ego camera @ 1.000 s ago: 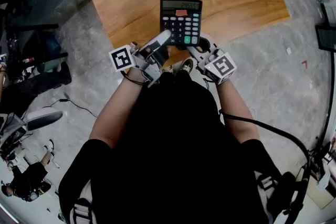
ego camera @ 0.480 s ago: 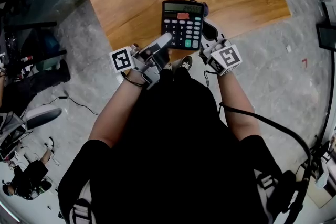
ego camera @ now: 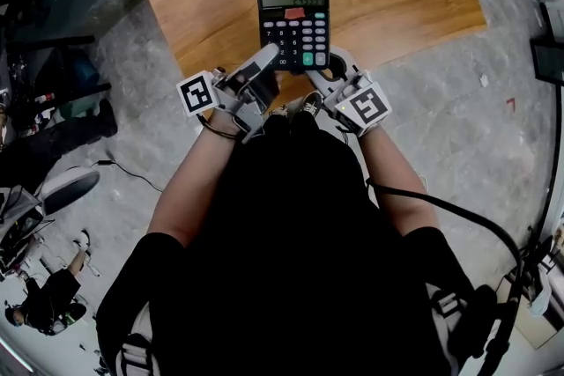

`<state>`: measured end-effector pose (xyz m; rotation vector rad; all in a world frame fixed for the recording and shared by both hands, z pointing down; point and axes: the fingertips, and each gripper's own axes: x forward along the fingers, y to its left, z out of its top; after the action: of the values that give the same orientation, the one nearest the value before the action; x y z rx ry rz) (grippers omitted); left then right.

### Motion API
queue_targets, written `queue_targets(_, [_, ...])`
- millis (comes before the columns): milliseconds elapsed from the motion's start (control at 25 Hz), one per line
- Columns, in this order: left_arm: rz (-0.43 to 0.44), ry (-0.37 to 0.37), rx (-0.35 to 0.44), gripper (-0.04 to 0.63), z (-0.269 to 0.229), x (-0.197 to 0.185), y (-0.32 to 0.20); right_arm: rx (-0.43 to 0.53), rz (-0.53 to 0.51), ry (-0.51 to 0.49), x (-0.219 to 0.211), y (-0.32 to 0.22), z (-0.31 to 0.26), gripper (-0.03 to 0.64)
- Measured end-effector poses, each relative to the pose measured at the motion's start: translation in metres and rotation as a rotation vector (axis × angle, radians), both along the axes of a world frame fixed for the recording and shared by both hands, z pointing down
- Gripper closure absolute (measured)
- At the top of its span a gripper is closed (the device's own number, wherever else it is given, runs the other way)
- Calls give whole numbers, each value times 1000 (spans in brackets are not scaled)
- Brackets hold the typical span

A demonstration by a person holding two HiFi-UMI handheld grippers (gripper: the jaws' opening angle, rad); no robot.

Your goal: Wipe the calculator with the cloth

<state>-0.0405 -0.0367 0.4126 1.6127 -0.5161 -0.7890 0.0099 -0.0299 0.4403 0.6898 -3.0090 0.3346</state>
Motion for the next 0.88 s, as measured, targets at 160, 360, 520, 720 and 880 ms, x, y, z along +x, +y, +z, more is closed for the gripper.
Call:
queue_targets(160, [27, 18, -6, 525, -2, 2, 0, 8, 87, 7, 8, -37, 0, 531])
queue_targets(360, [44, -17, -16, 525, 3, 1, 1, 5, 224, -2, 40, -72, -4, 532])
queue_targets(520, [21, -31, -8, 525, 2, -1, 1, 14, 193, 3, 43, -55, -10, 531])
queue_targets(720, [-28, -35, 0, 525, -1, -3, 0, 52, 76, 32, 37, -3, -6, 531])
queue_targets(880, [-53, -55, 3, 525, 4, -12, -7, 52, -15, 98, 27, 29, 10, 531])
